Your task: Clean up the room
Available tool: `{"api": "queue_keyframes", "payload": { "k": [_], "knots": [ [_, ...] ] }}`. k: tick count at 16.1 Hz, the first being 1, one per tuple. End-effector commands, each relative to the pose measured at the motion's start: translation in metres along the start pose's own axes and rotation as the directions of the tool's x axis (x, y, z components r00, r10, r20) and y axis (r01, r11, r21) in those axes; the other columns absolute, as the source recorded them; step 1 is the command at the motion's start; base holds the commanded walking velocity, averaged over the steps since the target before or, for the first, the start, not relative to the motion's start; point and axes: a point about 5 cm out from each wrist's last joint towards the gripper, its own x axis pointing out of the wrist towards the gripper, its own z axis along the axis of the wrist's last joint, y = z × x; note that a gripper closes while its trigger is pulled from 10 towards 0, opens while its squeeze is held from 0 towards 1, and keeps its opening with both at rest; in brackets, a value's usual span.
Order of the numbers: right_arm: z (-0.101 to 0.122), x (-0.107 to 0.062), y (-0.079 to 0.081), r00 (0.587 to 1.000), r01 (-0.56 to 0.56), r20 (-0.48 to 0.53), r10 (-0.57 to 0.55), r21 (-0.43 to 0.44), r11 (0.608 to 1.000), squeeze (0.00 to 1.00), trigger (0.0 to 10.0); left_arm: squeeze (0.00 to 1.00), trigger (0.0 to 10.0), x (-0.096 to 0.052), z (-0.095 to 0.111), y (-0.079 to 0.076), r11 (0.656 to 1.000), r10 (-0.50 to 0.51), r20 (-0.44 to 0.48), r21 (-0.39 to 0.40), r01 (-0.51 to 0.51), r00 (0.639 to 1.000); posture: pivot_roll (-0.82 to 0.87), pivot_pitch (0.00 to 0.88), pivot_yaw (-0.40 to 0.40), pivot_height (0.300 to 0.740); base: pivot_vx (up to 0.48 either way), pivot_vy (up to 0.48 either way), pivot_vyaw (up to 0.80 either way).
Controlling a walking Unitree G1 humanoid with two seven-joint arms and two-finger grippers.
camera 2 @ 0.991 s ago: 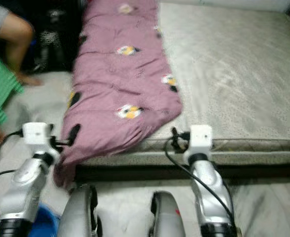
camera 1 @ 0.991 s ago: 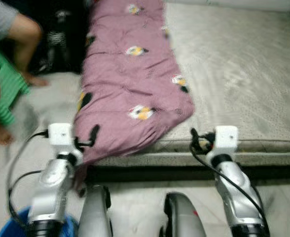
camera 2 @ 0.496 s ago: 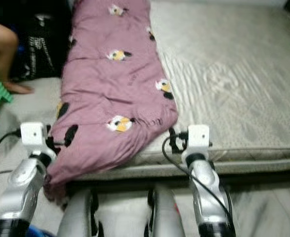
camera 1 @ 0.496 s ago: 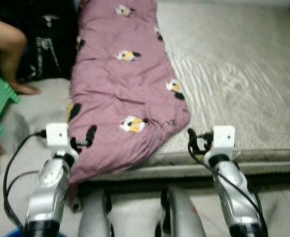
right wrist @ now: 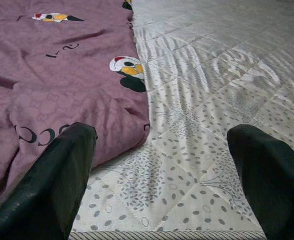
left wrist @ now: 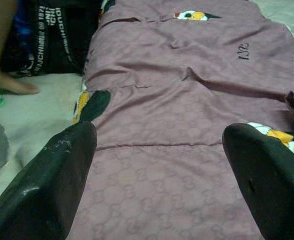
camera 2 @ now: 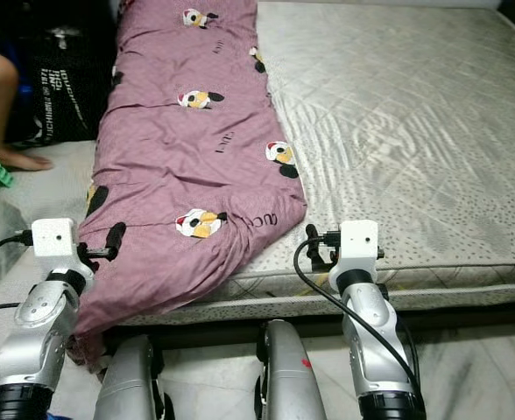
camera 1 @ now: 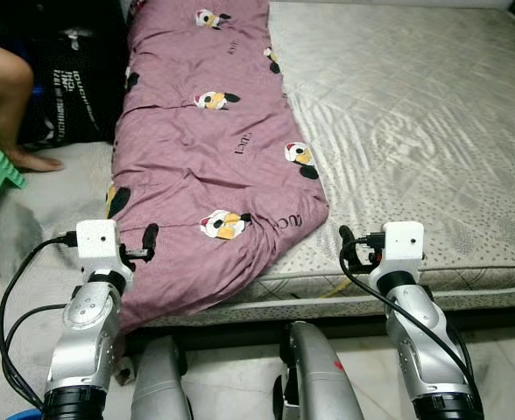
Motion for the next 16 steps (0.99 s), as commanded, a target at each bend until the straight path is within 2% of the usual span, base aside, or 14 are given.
{"api": "queue_keyframes", "payload": {
  "k": [1,5,8,10,13,15,16],
  "knots": [
    [-0.002,0.001,-0.001,1.000,-0.006,-0.006,0.006,0.001,1.000,0.00,10.0,0.00,10.0,0.001,-0.004,-0.002,1.000,0.008,-0.022,0.008,-0.007,1.000,-0.07,0.109,-0.040,0.566,0.000,0.000,0.00],
    [-0.006,0.003,0.003,0.999,-0.031,-0.032,0.031,0.004,1.000,0.00,10.0,0.00,10.0,0.001,-0.004,-0.001,1.000,0.029,-0.022,0.006,-0.029,0.999,-0.07,0.110,-0.039,0.566,0.000,0.000,0.00],
    [-0.009,0.013,0.022,0.985,-0.162,-0.067,0.161,-0.020,0.987,0.00,10.0,0.00,10.0,-0.002,-0.001,-0.001,0.999,0.034,-0.016,0.011,-0.034,0.999,-0.06,0.119,-0.030,0.566,0.000,0.000,0.00],
    [-0.009,0.021,0.029,0.976,-0.209,-0.079,0.205,-0.043,0.977,0.00,10.0,0.00,10.0,-0.011,0.000,0.010,0.998,0.064,-0.003,0.030,-0.064,0.998,-0.04,0.130,-0.031,0.566,0.000,0.000,0.00],
    [-0.007,0.039,0.036,0.969,-0.237,-0.088,0.232,-0.060,0.970,0.00,10.0,0.00,10.0,-0.033,-0.008,0.045,0.973,0.222,-0.028,0.065,-0.220,0.975,0.02,0.140,-0.047,0.566,0.000,0.000,0.00],
    [-0.001,0.052,0.051,0.956,-0.284,-0.083,0.281,-0.025,0.959,0.00,10.0,0.00,10.0,-0.042,-0.007,0.046,0.970,0.235,-0.018,0.075,-0.233,0.972,0.07,0.141,-0.072,0.566,0.000,0.000,0.00],
    [0.006,0.060,0.066,0.940,-0.333,-0.076,0.331,-0.006,0.943,0.00,10.0,0.00,10.0,-0.046,-0.004,0.047,0.968,0.232,-0.002,0.099,-0.231,0.973,0.09,0.143,-0.079,0.566,0.000,0.000,0.00]
  ]
}}
